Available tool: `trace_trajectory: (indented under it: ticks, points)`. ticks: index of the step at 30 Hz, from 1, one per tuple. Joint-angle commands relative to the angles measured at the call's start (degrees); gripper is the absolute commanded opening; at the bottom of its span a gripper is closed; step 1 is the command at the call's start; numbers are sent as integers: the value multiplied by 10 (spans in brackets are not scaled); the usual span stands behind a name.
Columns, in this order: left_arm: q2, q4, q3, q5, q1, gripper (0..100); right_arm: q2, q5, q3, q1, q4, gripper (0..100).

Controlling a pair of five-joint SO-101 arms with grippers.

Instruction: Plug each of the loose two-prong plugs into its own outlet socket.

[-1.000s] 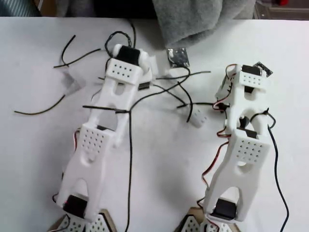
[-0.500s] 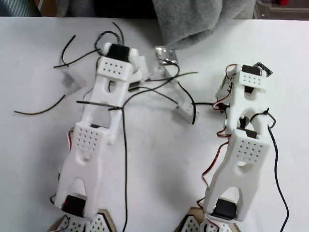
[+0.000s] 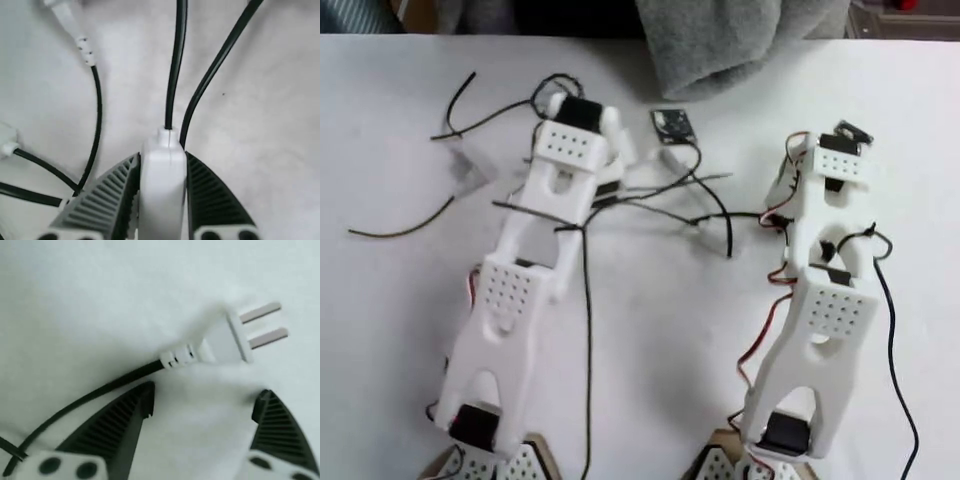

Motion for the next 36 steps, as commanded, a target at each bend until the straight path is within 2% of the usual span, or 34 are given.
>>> trace_trajectory:
  ticks: [1, 6, 9, 17, 24, 28, 33, 36]
  points:
    - [-19, -11, -49, 29, 2, 24, -10, 62, -4, -36, 5, 326]
    - [-19, -14, -52, 34, 1, 24, -34, 116, 0, -70, 27, 326]
    - [-19, -14, -50, 34, 1, 24, -42, 175, -4, -79, 37, 326]
    - [-19, -14, -55, 30, -1, 24, -105, 418, -4, -127, 71, 327]
    - [-19, -8, -50, 33, 1, 24, -217, 617, -1, -129, 178, 328]
    - [-19, -8, -50, 32, 0, 24, -238, 710, 9, -132, 180, 328]
    - [-19, -11, -50, 31, 0, 24, -213, 838, 62, -180, 180, 327]
    - [-19, -11, -50, 31, 0, 24, -196, 869, 75, -214, 179, 326]
